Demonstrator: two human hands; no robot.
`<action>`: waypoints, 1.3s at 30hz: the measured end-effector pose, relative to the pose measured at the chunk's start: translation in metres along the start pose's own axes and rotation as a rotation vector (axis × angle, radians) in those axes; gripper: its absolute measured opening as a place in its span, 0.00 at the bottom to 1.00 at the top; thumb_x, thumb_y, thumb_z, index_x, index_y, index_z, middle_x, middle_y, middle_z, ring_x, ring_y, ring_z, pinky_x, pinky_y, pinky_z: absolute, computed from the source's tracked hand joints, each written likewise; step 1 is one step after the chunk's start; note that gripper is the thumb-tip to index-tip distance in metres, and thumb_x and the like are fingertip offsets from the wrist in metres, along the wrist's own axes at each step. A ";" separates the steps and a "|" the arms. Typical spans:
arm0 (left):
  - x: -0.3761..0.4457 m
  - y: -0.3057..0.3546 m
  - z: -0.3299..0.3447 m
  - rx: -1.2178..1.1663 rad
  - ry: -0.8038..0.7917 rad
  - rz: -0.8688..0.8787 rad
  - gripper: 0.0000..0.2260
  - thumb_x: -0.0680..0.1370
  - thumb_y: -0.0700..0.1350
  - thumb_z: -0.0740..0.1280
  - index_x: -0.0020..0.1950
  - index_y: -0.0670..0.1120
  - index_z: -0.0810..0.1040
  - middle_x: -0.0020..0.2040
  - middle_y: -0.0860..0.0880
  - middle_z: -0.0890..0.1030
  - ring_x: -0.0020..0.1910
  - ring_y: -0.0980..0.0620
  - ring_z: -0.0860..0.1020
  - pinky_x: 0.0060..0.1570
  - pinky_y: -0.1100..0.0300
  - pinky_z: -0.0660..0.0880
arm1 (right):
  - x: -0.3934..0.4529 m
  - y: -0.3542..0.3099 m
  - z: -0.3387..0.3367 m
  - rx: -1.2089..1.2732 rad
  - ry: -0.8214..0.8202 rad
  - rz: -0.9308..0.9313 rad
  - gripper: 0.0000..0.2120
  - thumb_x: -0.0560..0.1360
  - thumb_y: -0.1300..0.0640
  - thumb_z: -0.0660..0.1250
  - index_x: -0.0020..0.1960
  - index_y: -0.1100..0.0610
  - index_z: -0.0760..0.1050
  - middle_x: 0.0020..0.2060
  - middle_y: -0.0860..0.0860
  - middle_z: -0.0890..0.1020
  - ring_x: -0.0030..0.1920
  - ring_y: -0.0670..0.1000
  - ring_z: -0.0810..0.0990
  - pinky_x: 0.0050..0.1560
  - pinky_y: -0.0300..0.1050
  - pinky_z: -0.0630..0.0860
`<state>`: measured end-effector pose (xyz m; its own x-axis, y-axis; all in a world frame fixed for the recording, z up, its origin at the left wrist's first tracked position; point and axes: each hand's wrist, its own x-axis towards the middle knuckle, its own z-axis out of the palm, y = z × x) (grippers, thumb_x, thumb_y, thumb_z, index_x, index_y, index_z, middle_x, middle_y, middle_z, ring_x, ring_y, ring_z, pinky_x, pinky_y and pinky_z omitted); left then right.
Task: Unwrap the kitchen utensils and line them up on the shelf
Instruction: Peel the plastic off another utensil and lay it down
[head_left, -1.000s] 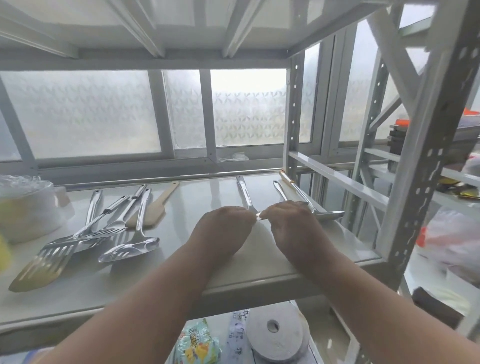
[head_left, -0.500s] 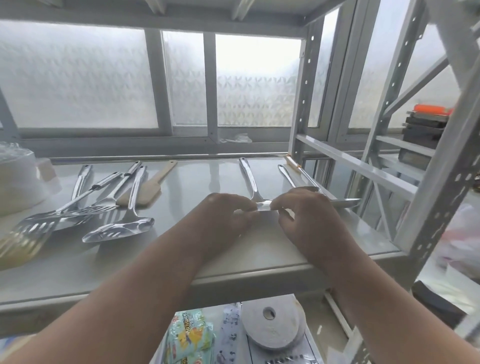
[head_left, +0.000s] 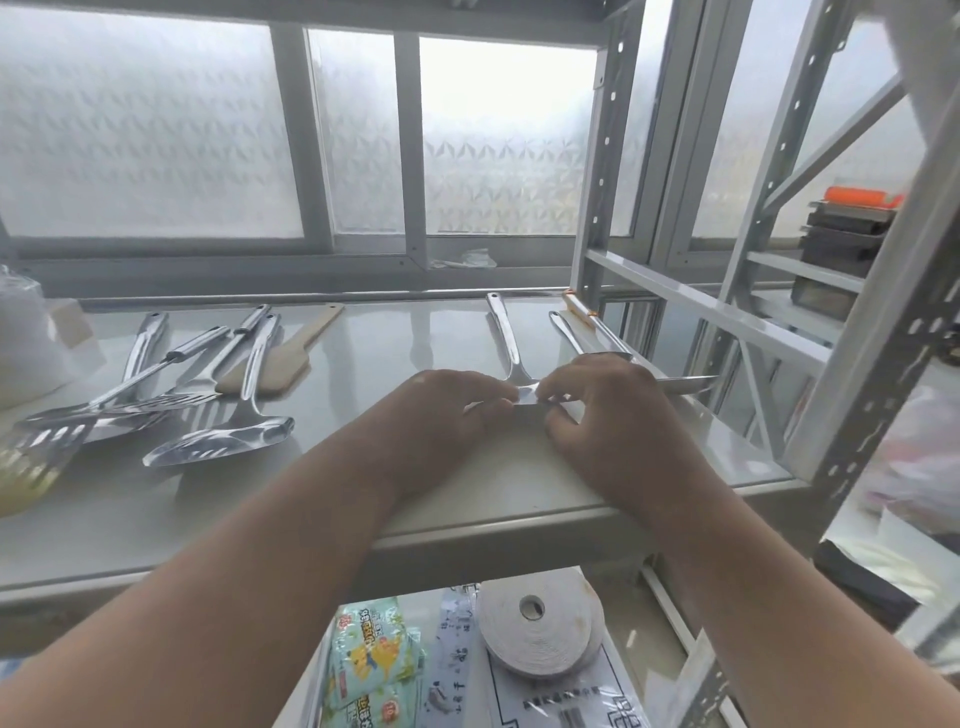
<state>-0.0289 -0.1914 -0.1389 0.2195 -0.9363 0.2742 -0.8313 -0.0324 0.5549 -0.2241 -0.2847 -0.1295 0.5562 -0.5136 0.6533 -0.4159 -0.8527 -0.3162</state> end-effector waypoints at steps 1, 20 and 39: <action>0.000 0.000 0.000 0.005 -0.006 0.003 0.13 0.85 0.59 0.65 0.68 0.63 0.84 0.69 0.63 0.82 0.69 0.60 0.78 0.75 0.51 0.72 | 0.000 0.000 0.000 -0.005 -0.011 -0.003 0.09 0.70 0.61 0.71 0.47 0.51 0.86 0.42 0.46 0.84 0.48 0.48 0.79 0.53 0.43 0.73; 0.000 0.006 0.004 0.018 -0.005 0.057 0.13 0.87 0.55 0.65 0.70 0.62 0.83 0.71 0.65 0.80 0.71 0.63 0.76 0.76 0.59 0.68 | -0.001 0.002 0.002 -0.041 0.048 0.033 0.08 0.68 0.62 0.71 0.43 0.53 0.85 0.40 0.49 0.84 0.45 0.51 0.81 0.51 0.47 0.77; 0.004 0.003 0.008 0.014 -0.002 0.067 0.13 0.86 0.55 0.66 0.69 0.63 0.83 0.70 0.65 0.81 0.70 0.64 0.76 0.76 0.58 0.69 | -0.002 0.005 0.004 -0.060 0.066 0.028 0.08 0.67 0.63 0.70 0.42 0.54 0.85 0.40 0.50 0.85 0.48 0.55 0.80 0.53 0.49 0.76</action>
<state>-0.0347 -0.1979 -0.1420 0.1623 -0.9372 0.3086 -0.8509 0.0254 0.5247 -0.2241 -0.2885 -0.1349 0.4963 -0.5280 0.6891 -0.4743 -0.8297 -0.2942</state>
